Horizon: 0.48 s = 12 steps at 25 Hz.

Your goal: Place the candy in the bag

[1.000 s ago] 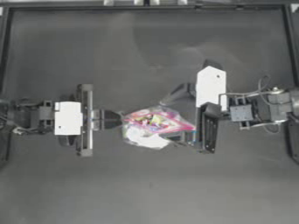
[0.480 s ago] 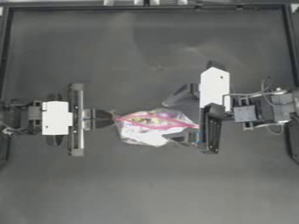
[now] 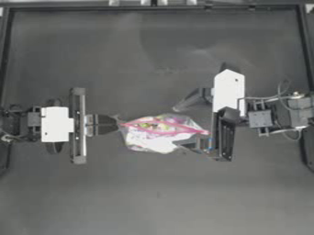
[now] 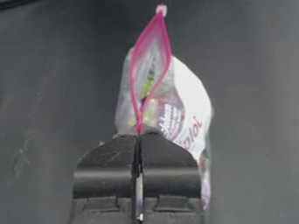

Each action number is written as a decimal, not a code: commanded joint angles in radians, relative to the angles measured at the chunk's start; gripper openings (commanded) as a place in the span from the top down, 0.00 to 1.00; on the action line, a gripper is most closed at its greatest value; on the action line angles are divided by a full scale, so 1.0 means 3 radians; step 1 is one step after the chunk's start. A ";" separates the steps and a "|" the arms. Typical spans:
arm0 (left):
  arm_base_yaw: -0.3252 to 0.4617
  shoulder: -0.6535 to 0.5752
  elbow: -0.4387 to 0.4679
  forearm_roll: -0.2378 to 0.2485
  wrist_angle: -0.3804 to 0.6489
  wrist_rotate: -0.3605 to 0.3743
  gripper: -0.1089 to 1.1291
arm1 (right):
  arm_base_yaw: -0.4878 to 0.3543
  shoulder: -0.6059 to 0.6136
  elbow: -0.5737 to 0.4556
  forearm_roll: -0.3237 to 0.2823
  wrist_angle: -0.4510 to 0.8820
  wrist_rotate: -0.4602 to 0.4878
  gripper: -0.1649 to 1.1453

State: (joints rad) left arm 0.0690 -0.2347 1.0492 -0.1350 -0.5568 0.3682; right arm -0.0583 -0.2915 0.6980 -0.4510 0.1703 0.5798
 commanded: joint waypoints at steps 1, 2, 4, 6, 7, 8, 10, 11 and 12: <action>-0.0005 -0.0061 -0.0031 -0.0005 -0.0036 0.0005 0.84 | 0.0005 -0.0072 -0.0026 0.0010 -0.0026 0.0005 0.10; -0.0005 -0.0046 -0.0036 -0.0005 -0.0036 0.0000 0.81 | 0.0005 -0.0072 -0.0026 0.0010 -0.0026 0.0000 0.10; -0.0005 0.0000 -0.0046 -0.0005 -0.0036 0.0000 0.70 | 0.0005 -0.0072 -0.0020 0.0000 -0.0026 0.0000 0.10; -0.0005 0.0041 -0.0051 -0.0010 -0.0036 0.0000 0.56 | 0.0005 -0.0072 -0.0026 -0.0010 -0.0026 0.0000 0.10; -0.0005 0.0066 -0.0066 -0.0005 -0.0041 -0.0005 0.46 | 0.0005 -0.0072 -0.0026 -0.0010 -0.0026 -0.0005 0.10; -0.0005 0.0082 -0.0072 -0.0010 -0.0041 -0.0010 0.38 | 0.0005 -0.0072 -0.0026 -0.0010 -0.0026 -0.0005 0.10; -0.0005 0.0118 -0.0087 -0.0036 -0.0046 -0.0020 0.23 | 0.0005 -0.0072 -0.0026 -0.0015 -0.0026 -0.0005 0.10; 0.0000 0.0133 -0.0087 -0.0077 -0.0046 -0.0020 0.16 | 0.0005 -0.0072 -0.0026 -0.0015 -0.0026 -0.0005 0.10; 0.0000 0.0143 -0.0097 -0.0128 -0.0046 -0.0020 0.10 | 0.0005 -0.0072 -0.0026 -0.0020 -0.0031 -0.0010 0.10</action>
State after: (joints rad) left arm 0.0675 -0.1825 1.0416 -0.1565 -0.5614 0.3636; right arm -0.0583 -0.2915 0.7010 -0.4541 0.1687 0.5798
